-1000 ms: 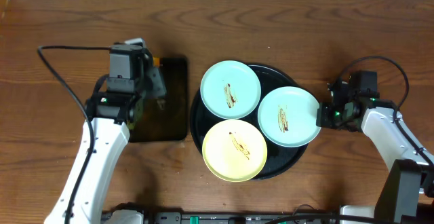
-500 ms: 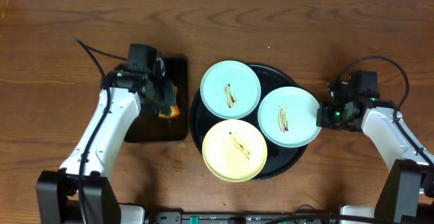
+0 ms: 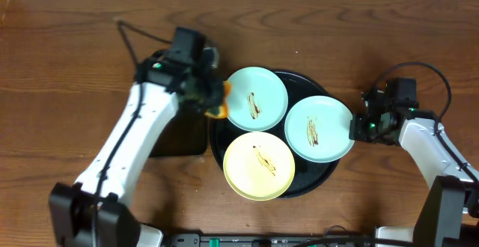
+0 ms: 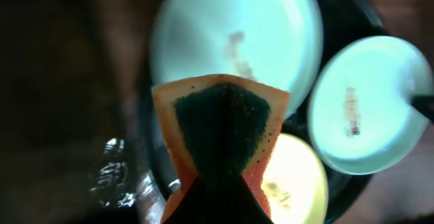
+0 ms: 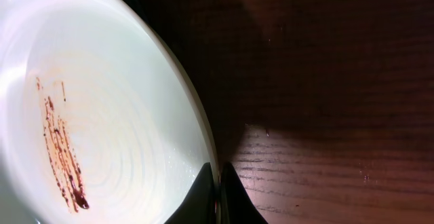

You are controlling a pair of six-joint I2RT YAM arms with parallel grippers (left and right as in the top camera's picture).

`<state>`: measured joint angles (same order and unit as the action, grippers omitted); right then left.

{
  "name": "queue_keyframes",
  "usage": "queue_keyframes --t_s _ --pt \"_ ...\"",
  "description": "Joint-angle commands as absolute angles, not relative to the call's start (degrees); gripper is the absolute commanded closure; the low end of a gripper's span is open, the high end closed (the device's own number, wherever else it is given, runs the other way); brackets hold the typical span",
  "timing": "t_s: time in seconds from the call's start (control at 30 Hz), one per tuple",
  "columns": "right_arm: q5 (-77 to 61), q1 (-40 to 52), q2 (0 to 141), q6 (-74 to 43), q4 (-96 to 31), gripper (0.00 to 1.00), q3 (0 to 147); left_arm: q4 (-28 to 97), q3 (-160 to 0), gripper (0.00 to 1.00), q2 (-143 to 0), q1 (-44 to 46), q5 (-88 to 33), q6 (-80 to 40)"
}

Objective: Clean dirty plates on tray and stack at the side
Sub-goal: 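Scrub the right light-blue plate with the sponge in the left gripper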

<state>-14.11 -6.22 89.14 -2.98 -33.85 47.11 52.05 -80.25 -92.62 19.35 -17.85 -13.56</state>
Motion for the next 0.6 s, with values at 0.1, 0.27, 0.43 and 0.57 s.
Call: queue_keyframes --t_s 0.1,0.27,0.43,0.57 --pt "-12.27 -7.05 89.65 -2.94 -34.04 0.99 47.77 44.14 -85.95 0.93 -101.32 30.87 -19.09 -13.91" --pt "-12.27 -7.05 89.65 -2.94 -34.06 0.99 47.77 35.46 -85.95 0.93 -107.46 38.98 -19.11 -15.42" --pt "-12.27 -7.05 89.65 -2.94 -34.04 0.99 47.77 26.98 -85.95 0.93 -113.45 44.84 -24.53 -16.86" --pt "-12.27 -7.05 89.65 -2.94 -34.04 0.99 47.77 23.20 -85.95 0.93 -117.99 47.64 -28.03 -20.43"
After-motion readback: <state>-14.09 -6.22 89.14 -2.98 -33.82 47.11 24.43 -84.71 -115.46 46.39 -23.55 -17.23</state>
